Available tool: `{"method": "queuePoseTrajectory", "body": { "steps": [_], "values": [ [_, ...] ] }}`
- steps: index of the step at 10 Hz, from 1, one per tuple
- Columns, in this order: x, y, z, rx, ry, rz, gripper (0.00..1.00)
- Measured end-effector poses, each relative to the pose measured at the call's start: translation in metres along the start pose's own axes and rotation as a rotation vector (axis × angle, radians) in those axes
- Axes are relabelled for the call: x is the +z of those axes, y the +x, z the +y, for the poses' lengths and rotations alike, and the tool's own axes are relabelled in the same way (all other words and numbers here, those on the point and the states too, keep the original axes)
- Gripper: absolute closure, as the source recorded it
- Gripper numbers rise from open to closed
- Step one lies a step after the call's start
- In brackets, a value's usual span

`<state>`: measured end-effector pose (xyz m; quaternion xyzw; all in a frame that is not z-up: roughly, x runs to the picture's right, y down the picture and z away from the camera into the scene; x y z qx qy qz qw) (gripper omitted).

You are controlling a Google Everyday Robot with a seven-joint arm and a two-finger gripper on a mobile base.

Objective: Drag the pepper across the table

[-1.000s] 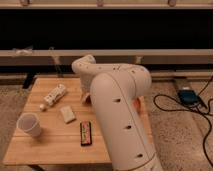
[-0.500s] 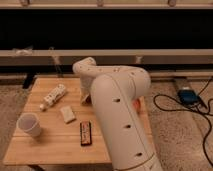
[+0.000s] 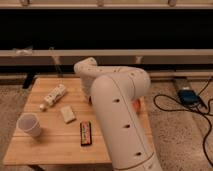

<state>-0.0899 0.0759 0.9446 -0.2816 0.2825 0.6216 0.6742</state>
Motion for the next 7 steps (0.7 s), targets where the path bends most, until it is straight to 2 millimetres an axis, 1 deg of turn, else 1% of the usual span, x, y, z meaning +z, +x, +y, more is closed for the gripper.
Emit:
{"method": "queuePoseTrajectory", "body": {
  "steps": [1,2,3,7],
  "values": [
    [-0.0009,0.0,-0.0006,-0.001,0.003,-0.003,0.91],
    [-0.0013,-0.0003,-0.0008,-0.004,0.006,-0.007,0.98],
    [-0.0016,-0.0006,-0.001,-0.007,0.01,-0.011,1.0],
    [-0.0021,0.0084,-0.0009,-0.047,0.03,0.002,1.0]
  ]
}}
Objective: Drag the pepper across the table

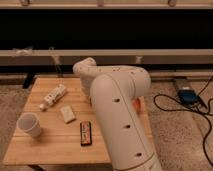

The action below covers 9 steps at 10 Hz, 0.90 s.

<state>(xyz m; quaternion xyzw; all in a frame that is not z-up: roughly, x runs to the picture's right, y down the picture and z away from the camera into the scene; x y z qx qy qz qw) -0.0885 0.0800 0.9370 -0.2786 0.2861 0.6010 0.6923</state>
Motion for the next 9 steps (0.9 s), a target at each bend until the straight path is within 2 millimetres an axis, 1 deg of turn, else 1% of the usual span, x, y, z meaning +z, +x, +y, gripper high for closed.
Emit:
{"method": "queuePoseTrajectory", "body": {
  "steps": [5,9],
  "values": [
    [0.004,0.027,-0.003,-0.068,0.019,0.047,1.0],
    [0.008,0.06,-0.009,-0.126,0.029,0.067,1.0]
  ]
}}
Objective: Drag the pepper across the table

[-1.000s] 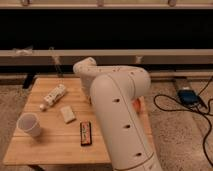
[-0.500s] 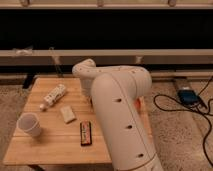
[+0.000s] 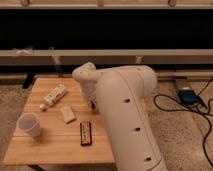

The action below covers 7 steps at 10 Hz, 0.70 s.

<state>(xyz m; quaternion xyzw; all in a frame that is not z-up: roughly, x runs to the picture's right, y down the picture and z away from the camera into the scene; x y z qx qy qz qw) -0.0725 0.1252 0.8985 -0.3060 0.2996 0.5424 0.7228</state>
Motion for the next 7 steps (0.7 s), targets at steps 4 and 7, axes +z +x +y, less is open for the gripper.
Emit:
{"method": "queuePoseTrajectory", "body": {
  "steps": [4,7],
  "values": [
    [0.011,0.041,-0.016,-0.027,-0.003,0.018,1.0],
    [0.012,0.059,-0.019,-0.051,-0.011,0.018,0.8]
  ]
}}
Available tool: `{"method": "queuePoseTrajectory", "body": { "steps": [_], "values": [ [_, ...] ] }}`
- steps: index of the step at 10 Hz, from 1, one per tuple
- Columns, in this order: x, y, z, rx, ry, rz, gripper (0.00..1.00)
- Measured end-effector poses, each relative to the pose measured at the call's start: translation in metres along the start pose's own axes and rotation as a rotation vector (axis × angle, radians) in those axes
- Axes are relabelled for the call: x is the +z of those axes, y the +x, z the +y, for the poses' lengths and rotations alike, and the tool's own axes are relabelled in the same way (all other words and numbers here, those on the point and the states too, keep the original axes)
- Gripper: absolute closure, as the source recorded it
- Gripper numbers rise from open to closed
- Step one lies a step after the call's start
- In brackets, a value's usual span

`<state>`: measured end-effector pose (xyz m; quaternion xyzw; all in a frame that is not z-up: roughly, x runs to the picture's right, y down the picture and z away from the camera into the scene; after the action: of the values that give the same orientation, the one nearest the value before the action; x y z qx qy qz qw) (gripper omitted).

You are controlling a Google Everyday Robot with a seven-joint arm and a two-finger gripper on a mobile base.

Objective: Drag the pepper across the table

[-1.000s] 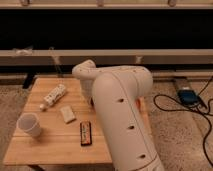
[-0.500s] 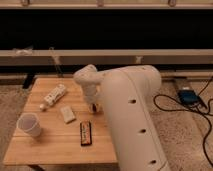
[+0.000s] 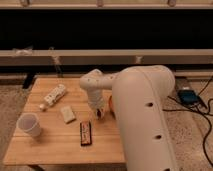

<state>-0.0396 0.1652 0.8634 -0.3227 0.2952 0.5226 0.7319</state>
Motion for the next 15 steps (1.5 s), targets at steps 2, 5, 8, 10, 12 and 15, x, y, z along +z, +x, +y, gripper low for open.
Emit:
{"method": "queuePoseTrajectory", "body": {
  "steps": [2,5,8,10,12,15],
  "values": [
    [-0.004,0.021,-0.002,-0.049,-0.011,0.003,0.57],
    [-0.006,0.054,0.008,-0.129,-0.021,0.026,0.28],
    [-0.003,0.086,0.016,-0.212,-0.026,0.066,0.2],
    [-0.011,0.095,0.017,-0.249,-0.024,0.059,0.2],
    [-0.04,0.098,0.02,-0.289,-0.033,0.014,0.2],
    [-0.083,0.086,0.018,-0.321,-0.062,-0.066,0.2]
  ]
}}
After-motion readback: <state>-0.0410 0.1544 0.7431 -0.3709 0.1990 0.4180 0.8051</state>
